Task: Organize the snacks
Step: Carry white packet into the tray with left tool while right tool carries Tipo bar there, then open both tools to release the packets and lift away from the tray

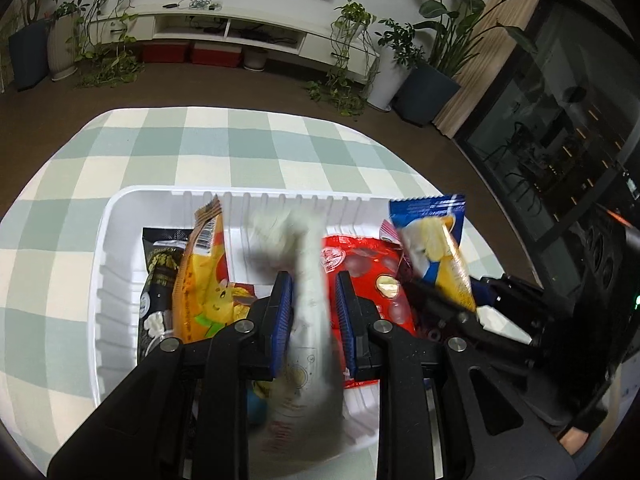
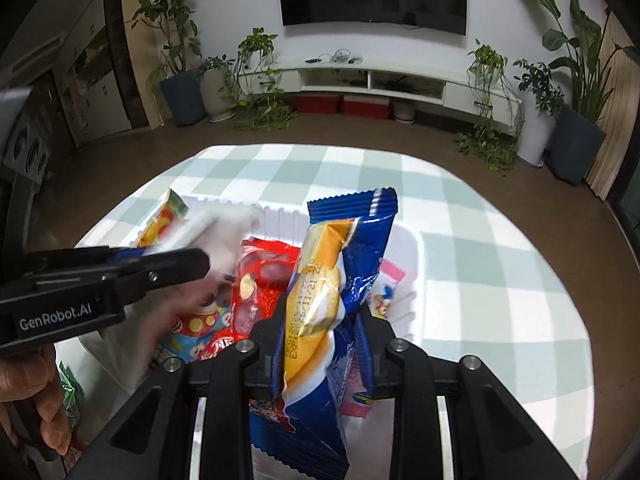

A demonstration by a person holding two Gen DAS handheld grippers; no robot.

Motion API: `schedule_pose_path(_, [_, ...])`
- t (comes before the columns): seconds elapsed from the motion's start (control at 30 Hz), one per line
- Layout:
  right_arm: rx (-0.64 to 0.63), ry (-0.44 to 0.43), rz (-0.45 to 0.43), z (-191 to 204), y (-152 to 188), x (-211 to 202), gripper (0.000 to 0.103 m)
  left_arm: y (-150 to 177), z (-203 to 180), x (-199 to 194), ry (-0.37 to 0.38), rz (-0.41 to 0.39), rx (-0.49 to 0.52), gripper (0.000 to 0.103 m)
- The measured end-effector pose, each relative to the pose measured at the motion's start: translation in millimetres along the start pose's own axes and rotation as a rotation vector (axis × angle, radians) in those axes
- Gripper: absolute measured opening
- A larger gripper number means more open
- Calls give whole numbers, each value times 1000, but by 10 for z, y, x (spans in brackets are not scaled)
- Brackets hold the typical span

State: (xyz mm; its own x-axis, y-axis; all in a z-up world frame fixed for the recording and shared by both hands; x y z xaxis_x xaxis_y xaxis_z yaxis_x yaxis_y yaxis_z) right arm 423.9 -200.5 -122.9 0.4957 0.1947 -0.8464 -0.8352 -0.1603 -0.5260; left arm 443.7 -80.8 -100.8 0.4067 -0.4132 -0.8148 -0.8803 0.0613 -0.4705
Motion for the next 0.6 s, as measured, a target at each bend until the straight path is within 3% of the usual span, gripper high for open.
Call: schedule_pose_path(0.6, [-70,87,-2,80,171,198,32,21,117,389,-69,42,35,21])
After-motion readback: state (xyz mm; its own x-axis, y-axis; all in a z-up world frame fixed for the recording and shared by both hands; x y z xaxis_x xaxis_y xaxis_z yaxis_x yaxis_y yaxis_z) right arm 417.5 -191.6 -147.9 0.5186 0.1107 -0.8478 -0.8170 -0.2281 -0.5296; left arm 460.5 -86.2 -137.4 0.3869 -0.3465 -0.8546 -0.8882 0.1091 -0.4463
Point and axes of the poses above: each gripper's, at about its wrist camera, not at the fingertips, and x roughly the way its jaws point, z to its left, y to its underside, the point moved 8 cm from there along x, roughly the way its jaws point, and after that the axes turned 8 degrees about z, right-handed, at the moved point
